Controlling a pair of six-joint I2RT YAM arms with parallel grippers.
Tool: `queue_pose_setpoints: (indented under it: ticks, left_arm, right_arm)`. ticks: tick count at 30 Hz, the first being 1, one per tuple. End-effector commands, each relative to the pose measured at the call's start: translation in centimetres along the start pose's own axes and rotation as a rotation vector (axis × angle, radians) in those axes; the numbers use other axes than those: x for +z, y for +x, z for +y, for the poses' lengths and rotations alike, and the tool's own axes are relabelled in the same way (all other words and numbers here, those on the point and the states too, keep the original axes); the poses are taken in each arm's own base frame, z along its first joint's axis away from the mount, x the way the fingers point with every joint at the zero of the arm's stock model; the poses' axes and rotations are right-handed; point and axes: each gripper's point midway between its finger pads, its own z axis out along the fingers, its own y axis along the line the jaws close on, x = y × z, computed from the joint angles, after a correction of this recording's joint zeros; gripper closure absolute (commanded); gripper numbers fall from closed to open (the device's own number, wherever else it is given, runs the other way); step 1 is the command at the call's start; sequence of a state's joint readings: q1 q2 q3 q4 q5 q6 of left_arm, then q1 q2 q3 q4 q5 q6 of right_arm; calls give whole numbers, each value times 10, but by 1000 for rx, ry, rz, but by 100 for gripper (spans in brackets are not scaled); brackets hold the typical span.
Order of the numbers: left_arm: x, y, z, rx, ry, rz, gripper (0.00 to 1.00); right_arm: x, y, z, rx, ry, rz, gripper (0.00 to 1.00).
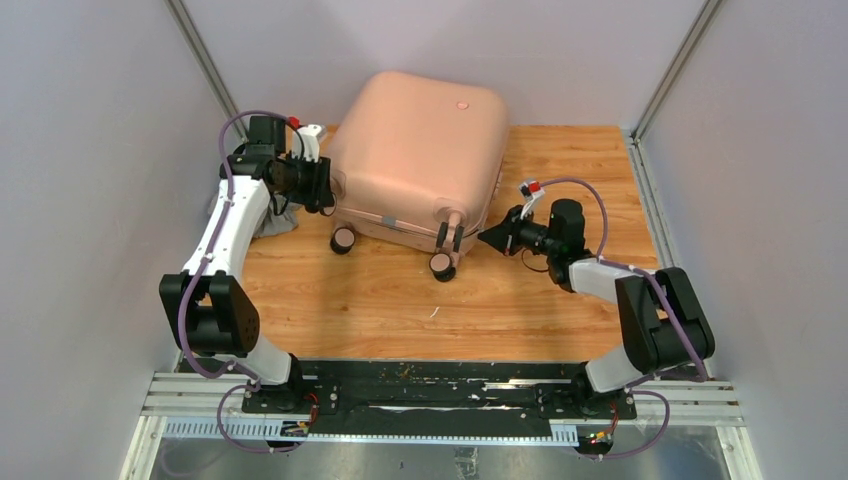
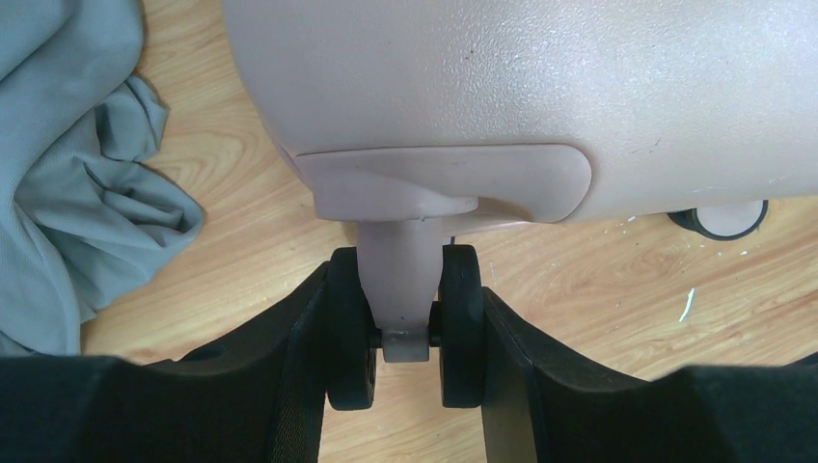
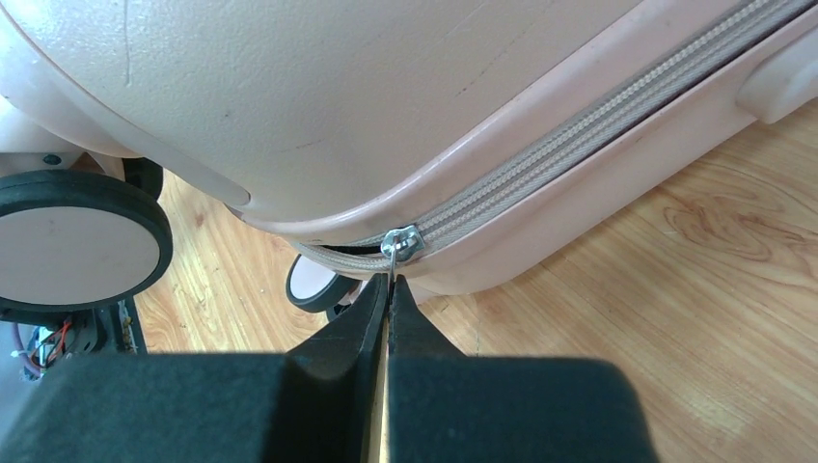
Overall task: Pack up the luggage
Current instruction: Zip the luggage at the center of the board.
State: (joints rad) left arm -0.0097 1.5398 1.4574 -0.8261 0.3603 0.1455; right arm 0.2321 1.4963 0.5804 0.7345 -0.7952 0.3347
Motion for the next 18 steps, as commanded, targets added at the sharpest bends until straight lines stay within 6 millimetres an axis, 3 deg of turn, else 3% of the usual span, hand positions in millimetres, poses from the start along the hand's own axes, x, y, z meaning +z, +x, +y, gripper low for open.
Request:
queue_pose_setpoints:
  ticks: [1, 10, 18]
  left_arm:
    - [-49, -60, -33, 80, 67, -230, 100]
    - [-52, -64, -37, 55, 84, -246, 100]
    - [-52, -67, -52, -43, 153, -293, 100]
  right_arm:
    - [2, 0, 32, -78, -88, 14, 100]
    - [1, 8, 52, -138, -73, 35, 100]
    - [9, 23, 102, -245, -109, 8, 100]
